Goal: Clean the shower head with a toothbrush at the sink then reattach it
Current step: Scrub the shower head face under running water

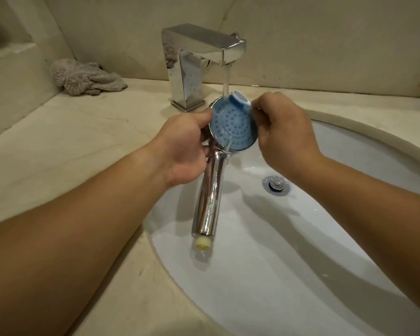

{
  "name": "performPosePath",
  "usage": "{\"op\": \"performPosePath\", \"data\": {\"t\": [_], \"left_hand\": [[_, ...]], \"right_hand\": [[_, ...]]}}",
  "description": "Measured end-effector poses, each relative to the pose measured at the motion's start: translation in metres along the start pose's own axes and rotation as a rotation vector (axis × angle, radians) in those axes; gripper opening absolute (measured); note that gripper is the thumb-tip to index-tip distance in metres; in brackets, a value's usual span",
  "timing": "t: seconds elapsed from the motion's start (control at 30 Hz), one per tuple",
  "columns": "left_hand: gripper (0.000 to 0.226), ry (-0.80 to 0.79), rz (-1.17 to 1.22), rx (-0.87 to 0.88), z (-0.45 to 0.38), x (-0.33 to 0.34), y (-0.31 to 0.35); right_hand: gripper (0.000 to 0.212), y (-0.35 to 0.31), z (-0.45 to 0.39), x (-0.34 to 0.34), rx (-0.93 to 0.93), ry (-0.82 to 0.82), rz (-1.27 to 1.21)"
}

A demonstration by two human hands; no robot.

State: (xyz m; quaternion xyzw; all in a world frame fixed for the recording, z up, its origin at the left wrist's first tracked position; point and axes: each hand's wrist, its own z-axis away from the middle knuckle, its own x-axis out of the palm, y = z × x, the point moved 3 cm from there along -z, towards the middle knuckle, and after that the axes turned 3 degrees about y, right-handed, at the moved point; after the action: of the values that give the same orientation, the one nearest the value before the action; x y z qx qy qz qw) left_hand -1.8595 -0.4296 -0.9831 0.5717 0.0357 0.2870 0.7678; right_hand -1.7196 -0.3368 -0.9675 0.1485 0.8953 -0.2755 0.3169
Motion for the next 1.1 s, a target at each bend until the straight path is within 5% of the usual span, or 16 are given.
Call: {"op": "performPosePath", "data": {"t": [0.13,0.27,0.4,0.53,0.7,0.83,1.0,1.1], "left_hand": [[0.037,-0.007,0.023,-0.020,0.001,0.001,0.001],[0.038,-0.013,0.001,-0.015,0.002,0.003,0.000],[0.036,0.007,0.010,-0.012,0.003,0.003,0.001],[0.038,-0.011,-0.007,-0.014,0.003,0.002,0.001],[0.040,0.013,-0.007,-0.015,0.000,-0.001,0.000],[0.038,0.020,-0.014,0.000,-0.002,-0.001,0.000],[0.040,0.041,-0.037,-0.002,-0.004,-0.004,-0.001],[0.037,0.050,-0.038,0.025,-0.004,-0.003,0.001]], "right_hand": [[0.009,-0.012,0.011,0.009,-0.217,-0.101,0.062],[0.011,0.000,0.000,-0.001,-0.038,-0.006,0.028],[0.015,-0.014,0.012,0.008,-0.218,-0.113,0.063],[0.009,-0.003,0.001,0.000,-0.048,-0.037,0.030],[0.022,-0.010,0.015,0.006,-0.375,-0.174,0.098],[0.022,-0.002,0.007,0.003,-0.321,-0.108,0.086],[0.018,-0.001,0.018,0.010,-0.471,-0.262,0.136],[0.023,0.007,0.007,0.000,-0.385,-0.151,0.112]]}}
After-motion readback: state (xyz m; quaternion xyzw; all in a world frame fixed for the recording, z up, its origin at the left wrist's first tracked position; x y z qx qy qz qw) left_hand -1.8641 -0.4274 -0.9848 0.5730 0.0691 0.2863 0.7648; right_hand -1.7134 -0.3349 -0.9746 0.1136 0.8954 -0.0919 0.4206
